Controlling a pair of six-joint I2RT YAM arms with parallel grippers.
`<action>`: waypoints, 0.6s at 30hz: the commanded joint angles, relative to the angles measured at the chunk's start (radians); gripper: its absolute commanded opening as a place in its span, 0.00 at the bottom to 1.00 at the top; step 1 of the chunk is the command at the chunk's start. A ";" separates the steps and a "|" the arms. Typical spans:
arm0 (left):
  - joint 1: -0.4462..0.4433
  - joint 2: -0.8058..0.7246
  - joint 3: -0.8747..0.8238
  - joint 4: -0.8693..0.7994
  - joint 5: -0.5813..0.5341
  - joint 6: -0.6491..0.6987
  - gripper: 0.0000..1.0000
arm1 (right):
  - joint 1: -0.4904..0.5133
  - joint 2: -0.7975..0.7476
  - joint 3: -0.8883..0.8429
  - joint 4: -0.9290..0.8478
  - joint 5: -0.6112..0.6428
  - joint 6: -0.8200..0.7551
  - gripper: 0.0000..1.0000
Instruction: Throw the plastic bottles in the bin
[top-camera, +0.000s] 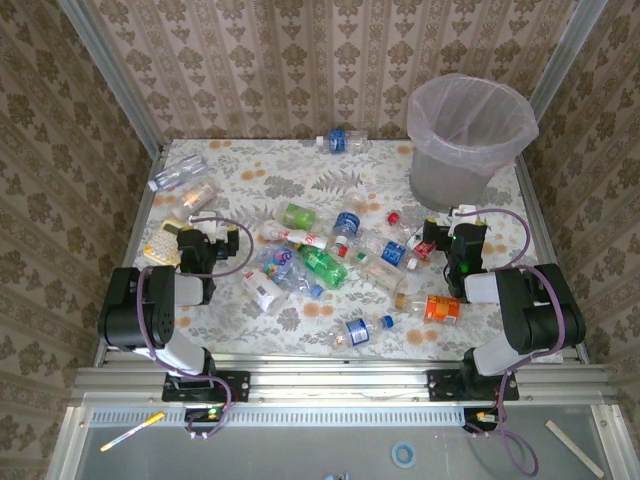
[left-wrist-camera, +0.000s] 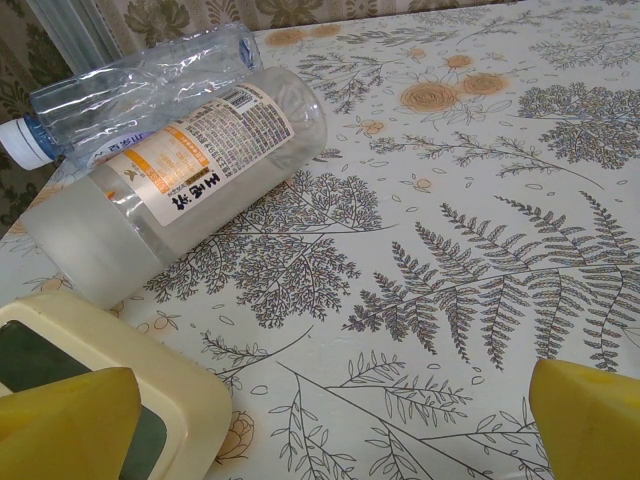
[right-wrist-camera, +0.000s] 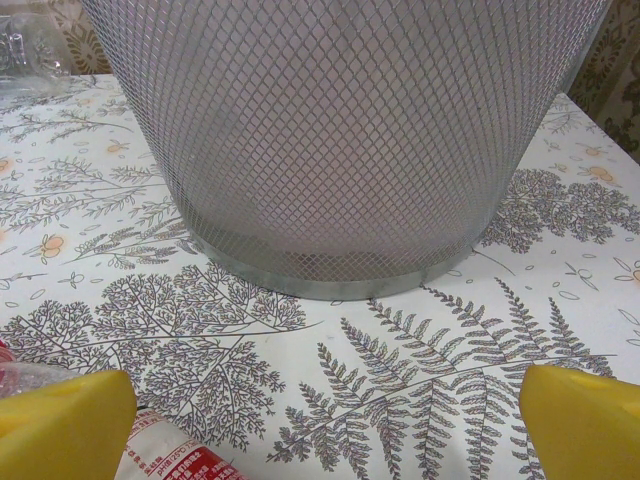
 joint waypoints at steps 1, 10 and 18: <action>0.008 -0.009 0.026 0.002 0.013 -0.007 1.00 | 0.006 -0.007 -0.005 0.018 0.040 0.016 1.00; 0.010 -0.010 0.026 -0.001 0.014 -0.009 1.00 | 0.007 -0.006 -0.005 0.018 0.039 0.017 1.00; -0.005 -0.059 0.016 -0.017 0.009 0.008 1.00 | 0.018 -0.066 -0.011 -0.010 0.027 -0.011 1.00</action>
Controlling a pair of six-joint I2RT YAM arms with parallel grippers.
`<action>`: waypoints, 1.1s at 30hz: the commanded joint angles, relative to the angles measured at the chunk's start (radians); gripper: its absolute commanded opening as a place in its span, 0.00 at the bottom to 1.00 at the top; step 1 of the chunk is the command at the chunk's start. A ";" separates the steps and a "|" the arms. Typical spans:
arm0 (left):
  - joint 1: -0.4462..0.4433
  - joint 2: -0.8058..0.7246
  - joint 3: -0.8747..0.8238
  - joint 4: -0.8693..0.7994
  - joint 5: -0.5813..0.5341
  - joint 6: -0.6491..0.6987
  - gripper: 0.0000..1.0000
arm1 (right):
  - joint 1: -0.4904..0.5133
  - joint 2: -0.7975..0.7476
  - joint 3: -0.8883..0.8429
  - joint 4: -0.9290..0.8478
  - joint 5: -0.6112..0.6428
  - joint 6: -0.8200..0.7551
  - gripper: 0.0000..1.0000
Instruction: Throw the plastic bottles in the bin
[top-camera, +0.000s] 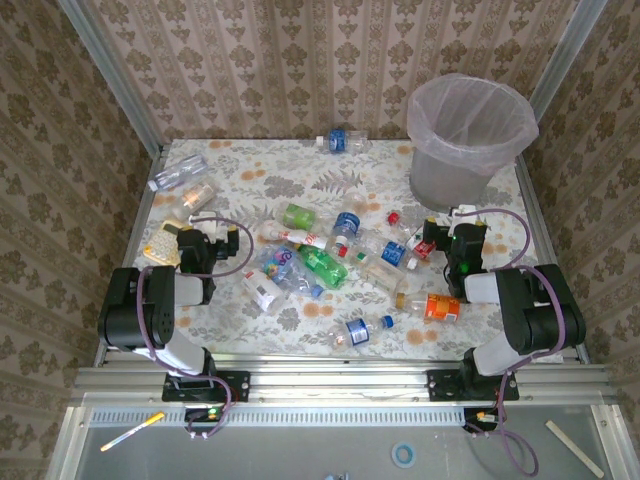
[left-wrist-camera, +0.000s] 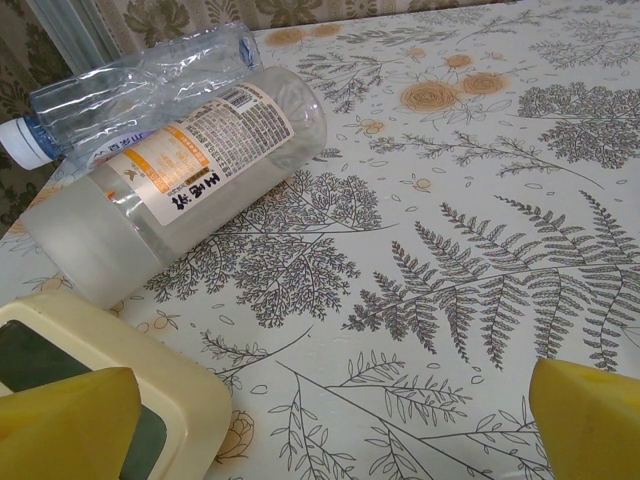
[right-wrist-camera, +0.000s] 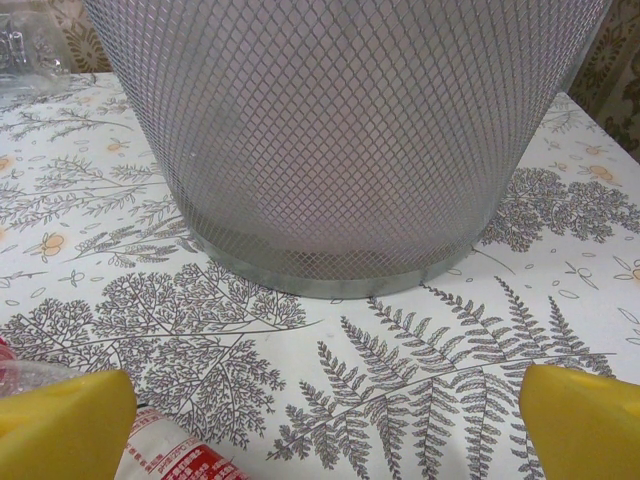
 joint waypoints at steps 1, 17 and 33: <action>-0.013 -0.088 0.016 -0.041 -0.002 0.015 1.00 | 0.038 -0.086 -0.005 -0.021 0.085 -0.020 1.00; -0.269 -0.626 0.053 -0.482 -0.107 -0.069 1.00 | 0.192 -0.822 0.087 -0.918 0.123 0.140 1.00; -0.295 -0.635 0.424 -0.935 0.158 -0.530 1.00 | 0.286 -0.944 0.239 -1.208 -0.029 0.211 1.00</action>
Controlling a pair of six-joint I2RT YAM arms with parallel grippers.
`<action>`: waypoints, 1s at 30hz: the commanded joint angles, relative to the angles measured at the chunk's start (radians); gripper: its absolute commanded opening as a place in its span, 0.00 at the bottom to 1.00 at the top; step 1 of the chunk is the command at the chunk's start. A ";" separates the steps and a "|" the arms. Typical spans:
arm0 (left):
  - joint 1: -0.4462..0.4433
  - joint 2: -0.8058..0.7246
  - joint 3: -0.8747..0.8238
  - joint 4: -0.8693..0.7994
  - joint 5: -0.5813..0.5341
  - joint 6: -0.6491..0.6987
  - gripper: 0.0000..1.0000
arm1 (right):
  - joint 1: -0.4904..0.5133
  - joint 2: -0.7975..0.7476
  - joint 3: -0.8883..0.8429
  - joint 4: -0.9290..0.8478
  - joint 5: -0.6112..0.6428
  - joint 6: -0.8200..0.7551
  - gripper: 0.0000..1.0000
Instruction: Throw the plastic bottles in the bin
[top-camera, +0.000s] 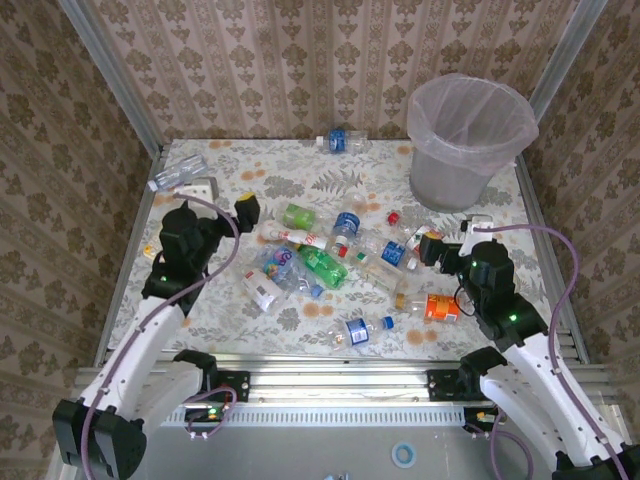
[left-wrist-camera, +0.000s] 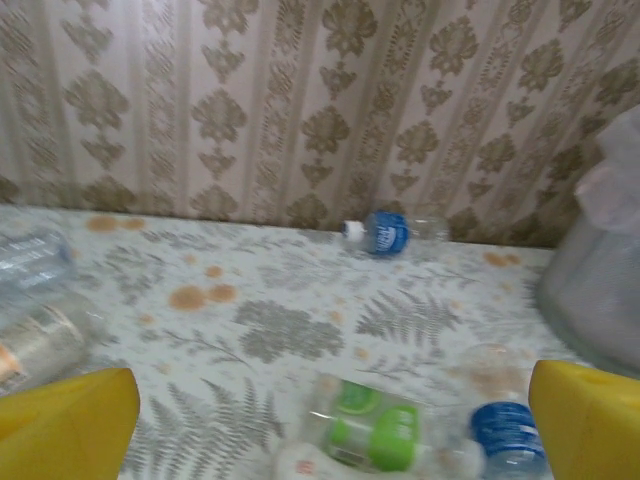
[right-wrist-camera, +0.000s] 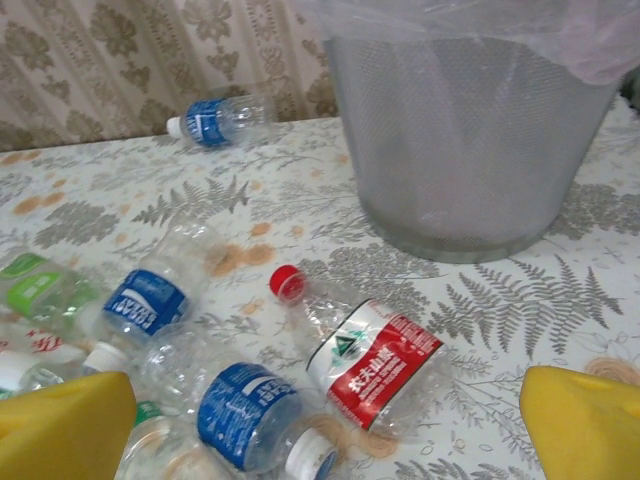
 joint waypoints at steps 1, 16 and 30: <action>-0.007 0.064 0.085 -0.109 0.109 -0.186 1.00 | 0.028 -0.002 0.055 -0.069 -0.024 0.010 1.00; -0.009 0.609 0.493 -0.112 0.204 -0.514 1.00 | 0.109 0.089 0.147 -0.094 -0.035 -0.018 1.00; 0.003 1.172 0.923 0.065 0.315 -0.696 0.97 | 0.115 0.388 0.338 -0.109 -0.098 0.004 1.00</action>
